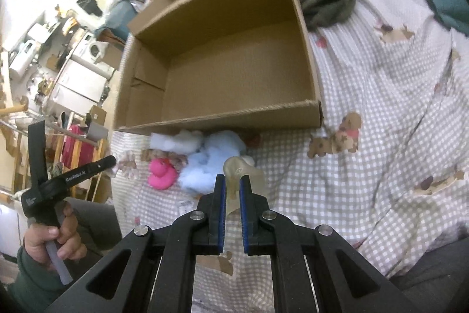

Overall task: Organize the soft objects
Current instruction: 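Lift both held items and carry them over the open cardboard box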

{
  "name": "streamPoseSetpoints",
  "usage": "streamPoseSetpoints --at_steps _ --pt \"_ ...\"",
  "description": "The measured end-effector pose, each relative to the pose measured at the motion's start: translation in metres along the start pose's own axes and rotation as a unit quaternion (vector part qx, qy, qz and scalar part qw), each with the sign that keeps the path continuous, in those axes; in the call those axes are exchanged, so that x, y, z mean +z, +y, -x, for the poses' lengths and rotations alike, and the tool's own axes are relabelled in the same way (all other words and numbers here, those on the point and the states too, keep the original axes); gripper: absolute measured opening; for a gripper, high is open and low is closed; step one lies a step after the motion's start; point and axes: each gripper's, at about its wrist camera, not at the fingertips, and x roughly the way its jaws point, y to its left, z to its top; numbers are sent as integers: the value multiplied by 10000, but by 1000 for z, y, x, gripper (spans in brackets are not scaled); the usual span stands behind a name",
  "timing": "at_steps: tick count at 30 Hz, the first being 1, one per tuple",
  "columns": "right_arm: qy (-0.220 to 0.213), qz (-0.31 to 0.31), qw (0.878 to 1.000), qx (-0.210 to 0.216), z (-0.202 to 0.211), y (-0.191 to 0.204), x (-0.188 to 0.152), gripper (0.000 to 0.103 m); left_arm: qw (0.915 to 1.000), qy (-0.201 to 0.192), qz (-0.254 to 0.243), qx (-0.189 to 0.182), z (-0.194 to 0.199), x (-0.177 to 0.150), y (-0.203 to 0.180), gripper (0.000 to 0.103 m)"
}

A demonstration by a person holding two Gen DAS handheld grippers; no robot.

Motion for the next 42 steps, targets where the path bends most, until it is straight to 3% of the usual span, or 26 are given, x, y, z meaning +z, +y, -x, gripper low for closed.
streamPoseSetpoints --at_steps 9,19,27,30,42 --pt "-375 51 9988 308 36 -3 5 10 9990 -386 -80 -203 39 -6 -11 10" --pt "-876 228 9952 360 67 19 49 10 9947 -889 -403 -325 70 47 -48 10" --pt "-1001 224 9945 193 44 21 87 10 9922 -958 -768 -200 47 80 -85 10" --pt "-933 162 9954 151 26 17 97 10 9932 -784 -835 -228 31 85 -95 10" --pt "-678 114 9976 -44 -19 5 97 10 9940 -506 -844 -476 -22 84 -103 10"
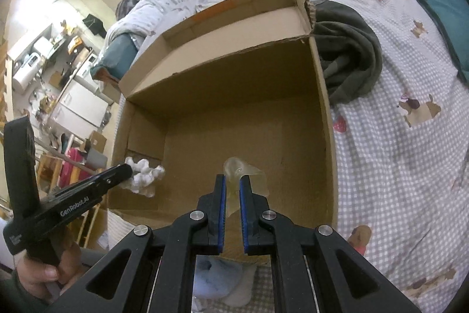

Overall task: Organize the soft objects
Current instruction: 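Lift both held items and carry them over the open cardboard box, then open both tools to drop the tissue and plastic piece into the box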

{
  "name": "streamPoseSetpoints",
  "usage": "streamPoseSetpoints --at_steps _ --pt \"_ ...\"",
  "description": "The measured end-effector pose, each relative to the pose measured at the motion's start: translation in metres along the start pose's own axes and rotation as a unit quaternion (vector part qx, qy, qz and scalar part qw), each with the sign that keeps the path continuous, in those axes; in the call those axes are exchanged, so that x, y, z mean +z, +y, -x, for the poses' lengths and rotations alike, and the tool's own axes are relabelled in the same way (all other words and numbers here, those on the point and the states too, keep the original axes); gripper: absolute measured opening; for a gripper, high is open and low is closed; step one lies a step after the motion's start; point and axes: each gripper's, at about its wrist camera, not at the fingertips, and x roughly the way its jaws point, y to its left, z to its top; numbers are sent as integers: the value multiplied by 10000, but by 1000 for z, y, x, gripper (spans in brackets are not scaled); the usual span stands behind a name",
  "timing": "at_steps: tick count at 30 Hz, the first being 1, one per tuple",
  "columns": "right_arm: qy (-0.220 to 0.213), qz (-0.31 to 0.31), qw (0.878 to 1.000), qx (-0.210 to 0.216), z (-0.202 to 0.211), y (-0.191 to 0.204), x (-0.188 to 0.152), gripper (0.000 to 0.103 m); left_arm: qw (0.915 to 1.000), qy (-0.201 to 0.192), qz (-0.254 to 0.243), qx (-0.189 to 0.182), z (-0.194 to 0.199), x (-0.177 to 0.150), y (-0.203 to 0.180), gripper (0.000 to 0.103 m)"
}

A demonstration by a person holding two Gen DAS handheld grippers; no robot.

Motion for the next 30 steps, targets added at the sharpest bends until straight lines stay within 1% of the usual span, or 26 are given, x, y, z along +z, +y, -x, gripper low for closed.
streamPoseSetpoints --at_steps 2,6,12,19,24,25,26,27,28,29,30 --pt "64 79 9999 -45 -7 3 -1 10 10000 -4 -50 2 -4 -1 -2 10" --pt "204 235 9994 -148 -20 11 -3 10 9998 48 -137 142 -12 -3 -4 10" --pt "300 321 9988 -217 -29 18 -3 10 9996 223 -56 186 -20 -5 -4 10" --pt "307 265 9990 -199 -30 17 -2 10 9993 76 -138 350 -19 -7 -3 11" --pt "284 307 9990 -184 -28 14 -3 11 9996 144 -91 218 -21 -8 -1 12" --pt "282 288 9990 -204 -28 13 -3 18 9997 134 -97 202 -21 -8 -1 15" --pt "277 253 9990 -244 -28 11 -2 30 9997 126 -107 206 -21 -9 -2 18" --pt "253 207 9991 -289 -28 10 -2 36 9996 120 -115 206 -21 -9 -4 29" --pt "210 151 9992 -320 -27 8 -1 49 9997 111 -118 184 -21 -9 -5 46" --pt "140 92 9994 -305 -24 6 0 62 9998 82 -120 163 -20 -9 -6 55" --pt "53 38 9994 -326 -21 5 1 68 9998 21 -118 155 -19 -9 -6 65"
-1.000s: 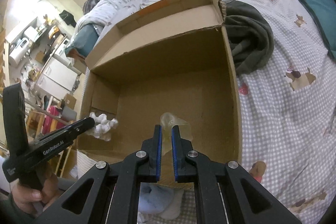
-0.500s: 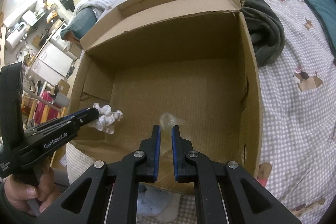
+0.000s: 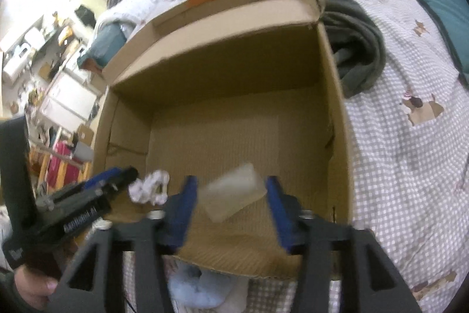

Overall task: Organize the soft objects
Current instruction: 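Open both tools to drop the tissue and plastic piece into the box, then grasp the pink rubber duck with the left tool while the right tool moves toward the plastic bag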

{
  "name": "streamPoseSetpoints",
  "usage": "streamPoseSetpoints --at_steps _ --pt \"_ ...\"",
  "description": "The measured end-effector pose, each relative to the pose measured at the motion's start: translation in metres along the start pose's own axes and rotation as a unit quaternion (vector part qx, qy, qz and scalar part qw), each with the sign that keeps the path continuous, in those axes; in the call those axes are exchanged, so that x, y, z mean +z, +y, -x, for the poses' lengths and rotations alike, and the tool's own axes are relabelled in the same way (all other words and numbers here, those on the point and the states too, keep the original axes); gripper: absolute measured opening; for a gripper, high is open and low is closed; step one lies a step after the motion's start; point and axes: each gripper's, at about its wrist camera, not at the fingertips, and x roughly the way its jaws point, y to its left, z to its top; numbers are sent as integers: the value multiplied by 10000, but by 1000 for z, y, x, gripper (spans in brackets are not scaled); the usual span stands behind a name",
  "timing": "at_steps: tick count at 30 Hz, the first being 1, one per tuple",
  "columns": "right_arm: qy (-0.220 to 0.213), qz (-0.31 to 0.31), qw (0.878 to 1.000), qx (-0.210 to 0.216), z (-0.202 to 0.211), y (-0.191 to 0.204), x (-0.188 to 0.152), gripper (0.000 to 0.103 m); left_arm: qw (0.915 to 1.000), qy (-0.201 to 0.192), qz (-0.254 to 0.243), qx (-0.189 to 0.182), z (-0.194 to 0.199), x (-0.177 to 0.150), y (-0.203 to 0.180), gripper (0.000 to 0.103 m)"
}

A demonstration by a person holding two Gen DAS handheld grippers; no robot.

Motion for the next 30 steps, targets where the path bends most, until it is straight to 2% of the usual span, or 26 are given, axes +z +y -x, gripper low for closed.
streamPoseSetpoints --at_steps 1,4,6,8,13,24,27,30 --pt "-89 -40 9999 -29 3 -1 0 75 9999 -113 -1 -2 3 0 -1 66" --pt "-288 -140 9994 112 10 -4 2 77 9994 -311 -139 19 8 0 -5 67" --pt "-328 -175 9990 228 12 -5 3 86 9991 -342 -248 85 8 0 -8 67" --pt "-359 -184 9989 246 13 -5 3 101 9987 -387 -284 167 8 1 -8 67" --pt "-231 -57 9997 88 8 -1 3 103 9991 -411 -87 89 8 3 -1 67" --pt "-844 196 9962 -104 28 10 2 103 9979 -635 60 66 23 -2 7 67" --pt "-897 288 9953 -203 30 12 0 103 9970 -754 160 -36 30 -6 13 67" --pt "-875 333 9952 -277 30 12 -3 103 9959 -890 173 63 39 -10 19 67"
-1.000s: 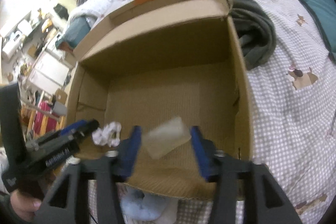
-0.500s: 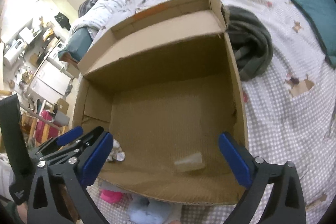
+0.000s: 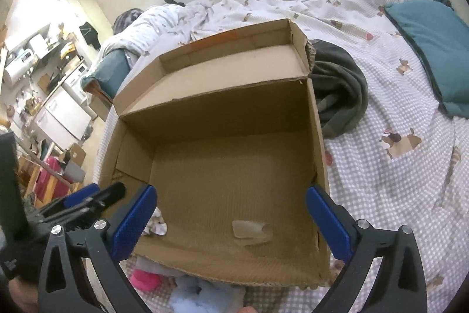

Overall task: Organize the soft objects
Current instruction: 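Grasp the pink rubber duck with the left tool while the right tool moves toward the plastic bag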

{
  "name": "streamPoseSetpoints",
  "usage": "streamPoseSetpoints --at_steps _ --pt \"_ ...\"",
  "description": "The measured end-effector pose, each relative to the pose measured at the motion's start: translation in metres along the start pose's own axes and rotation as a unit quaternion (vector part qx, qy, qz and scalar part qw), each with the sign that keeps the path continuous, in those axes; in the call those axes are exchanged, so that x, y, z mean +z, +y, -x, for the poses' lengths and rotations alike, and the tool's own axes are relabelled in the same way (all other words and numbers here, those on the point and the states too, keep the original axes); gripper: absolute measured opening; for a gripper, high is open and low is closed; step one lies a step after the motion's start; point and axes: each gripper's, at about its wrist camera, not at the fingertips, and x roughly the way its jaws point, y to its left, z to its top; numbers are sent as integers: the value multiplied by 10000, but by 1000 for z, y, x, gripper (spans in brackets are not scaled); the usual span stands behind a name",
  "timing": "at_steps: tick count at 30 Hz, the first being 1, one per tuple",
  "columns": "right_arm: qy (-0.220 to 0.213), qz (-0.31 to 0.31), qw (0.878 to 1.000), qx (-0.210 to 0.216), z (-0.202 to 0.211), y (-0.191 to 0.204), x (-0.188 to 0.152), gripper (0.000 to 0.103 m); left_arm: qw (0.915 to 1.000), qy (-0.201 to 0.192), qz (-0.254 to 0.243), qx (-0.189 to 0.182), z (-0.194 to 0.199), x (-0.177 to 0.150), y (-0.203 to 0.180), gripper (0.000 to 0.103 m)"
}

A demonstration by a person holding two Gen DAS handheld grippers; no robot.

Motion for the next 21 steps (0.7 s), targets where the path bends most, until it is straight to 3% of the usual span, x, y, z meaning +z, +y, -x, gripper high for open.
streamPoseSetpoints --at_steps 11,21 --pt "-60 53 9998 -154 22 -3 -12 103 9997 -193 0 -135 36 -7 16 67" --pt "-54 159 9997 -168 45 4 -34 103 9992 -382 28 118 63 -32 31 67"
